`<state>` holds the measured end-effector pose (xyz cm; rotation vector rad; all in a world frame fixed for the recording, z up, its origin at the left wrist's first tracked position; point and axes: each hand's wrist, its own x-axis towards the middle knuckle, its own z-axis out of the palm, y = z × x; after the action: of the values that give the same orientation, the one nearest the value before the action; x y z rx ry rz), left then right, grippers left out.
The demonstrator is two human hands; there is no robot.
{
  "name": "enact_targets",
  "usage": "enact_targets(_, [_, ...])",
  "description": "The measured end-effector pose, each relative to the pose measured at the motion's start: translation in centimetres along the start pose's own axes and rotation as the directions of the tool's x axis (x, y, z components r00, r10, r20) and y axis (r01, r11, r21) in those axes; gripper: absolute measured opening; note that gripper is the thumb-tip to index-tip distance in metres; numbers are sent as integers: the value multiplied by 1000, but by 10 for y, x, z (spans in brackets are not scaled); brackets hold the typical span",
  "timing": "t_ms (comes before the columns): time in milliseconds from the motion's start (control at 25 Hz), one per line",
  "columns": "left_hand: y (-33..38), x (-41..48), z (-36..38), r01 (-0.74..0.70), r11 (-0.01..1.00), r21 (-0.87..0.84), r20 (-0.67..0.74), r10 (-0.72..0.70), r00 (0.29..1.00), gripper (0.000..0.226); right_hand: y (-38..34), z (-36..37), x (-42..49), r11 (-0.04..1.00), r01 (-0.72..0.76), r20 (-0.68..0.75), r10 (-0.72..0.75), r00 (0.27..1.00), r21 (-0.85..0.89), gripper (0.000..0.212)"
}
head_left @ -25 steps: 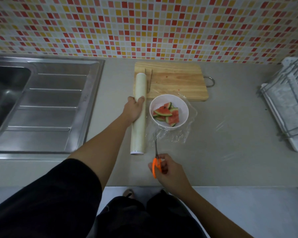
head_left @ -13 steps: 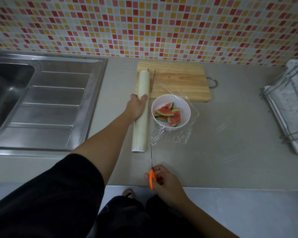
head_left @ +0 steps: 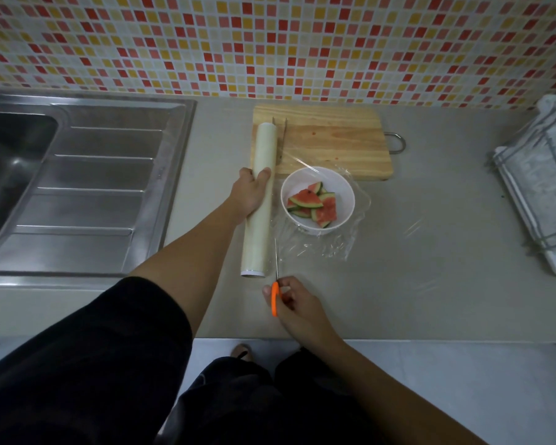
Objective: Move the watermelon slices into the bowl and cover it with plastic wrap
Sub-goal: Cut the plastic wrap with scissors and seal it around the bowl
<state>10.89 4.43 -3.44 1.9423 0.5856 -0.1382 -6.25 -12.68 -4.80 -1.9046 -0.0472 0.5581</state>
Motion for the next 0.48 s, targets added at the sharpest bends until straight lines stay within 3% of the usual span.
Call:
enact_targets(240, [-1,-3,2,9,1000,-11,3,-9,1000,57,8,13,12,996,-19,-10,20,1000,89,36])
enact_targets(480, [-2,-3,1,11,1000,1,-9,-11,1000,57,16,18,14,990,-10,-12,11,1000,139,26])
